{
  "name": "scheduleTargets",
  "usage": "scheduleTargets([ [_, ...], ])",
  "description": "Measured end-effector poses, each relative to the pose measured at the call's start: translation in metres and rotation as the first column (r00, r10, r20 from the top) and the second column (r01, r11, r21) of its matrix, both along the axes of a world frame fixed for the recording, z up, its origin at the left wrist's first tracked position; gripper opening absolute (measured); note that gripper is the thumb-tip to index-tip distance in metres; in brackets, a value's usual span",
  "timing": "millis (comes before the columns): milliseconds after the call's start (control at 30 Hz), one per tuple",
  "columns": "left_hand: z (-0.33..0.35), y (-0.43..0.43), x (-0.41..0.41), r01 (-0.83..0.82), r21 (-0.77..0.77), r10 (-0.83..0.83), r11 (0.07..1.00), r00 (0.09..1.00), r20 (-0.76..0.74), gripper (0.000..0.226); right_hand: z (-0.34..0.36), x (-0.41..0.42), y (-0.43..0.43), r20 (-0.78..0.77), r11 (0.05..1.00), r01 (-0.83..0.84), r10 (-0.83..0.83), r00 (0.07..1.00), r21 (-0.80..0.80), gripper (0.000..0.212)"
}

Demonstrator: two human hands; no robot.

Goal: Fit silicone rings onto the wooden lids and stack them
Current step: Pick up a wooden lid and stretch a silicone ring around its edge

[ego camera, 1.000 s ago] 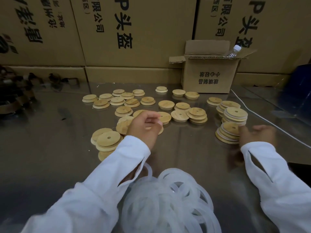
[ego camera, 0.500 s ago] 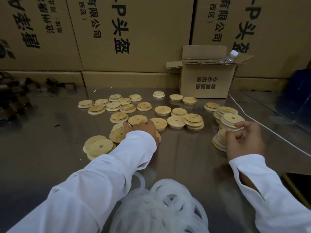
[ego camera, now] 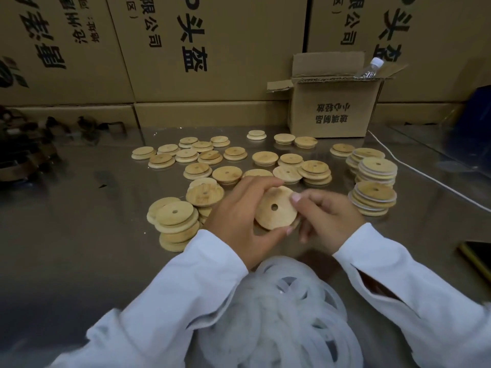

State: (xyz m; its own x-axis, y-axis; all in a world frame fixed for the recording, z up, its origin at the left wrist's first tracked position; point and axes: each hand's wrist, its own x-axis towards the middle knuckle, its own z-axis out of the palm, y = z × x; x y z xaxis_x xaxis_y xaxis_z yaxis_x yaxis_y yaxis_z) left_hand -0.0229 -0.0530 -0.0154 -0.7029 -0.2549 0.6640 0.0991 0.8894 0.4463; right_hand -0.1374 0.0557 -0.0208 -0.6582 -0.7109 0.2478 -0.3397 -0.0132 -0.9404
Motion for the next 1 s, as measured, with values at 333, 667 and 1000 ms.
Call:
scheduleTargets([
  [333, -0.009, -0.018, 0.002, 0.147, 0.868, -0.244, 0.475, 0.969, -0.030, 0.039, -0.006, 0.009, -0.004, 0.008, 0.987, -0.154, 0.154, 0.988, -0.054, 0.027],
  [667, -0.011, -0.028, 0.002, 0.212, 0.953, -0.206, 0.216, 0.964, -0.168, 0.018, -0.010, 0.003, 0.007, -0.416, 0.891, -0.025, 0.236, 0.878, 0.453, 0.011],
  [1000, -0.018, -0.028, -0.001, 0.291, 0.956, -0.222, 0.022, 0.934, -0.279, 0.022, -0.009, 0.004, 0.006, -0.312, 0.908, -0.133, 0.269, 0.911, 0.396, 0.021],
])
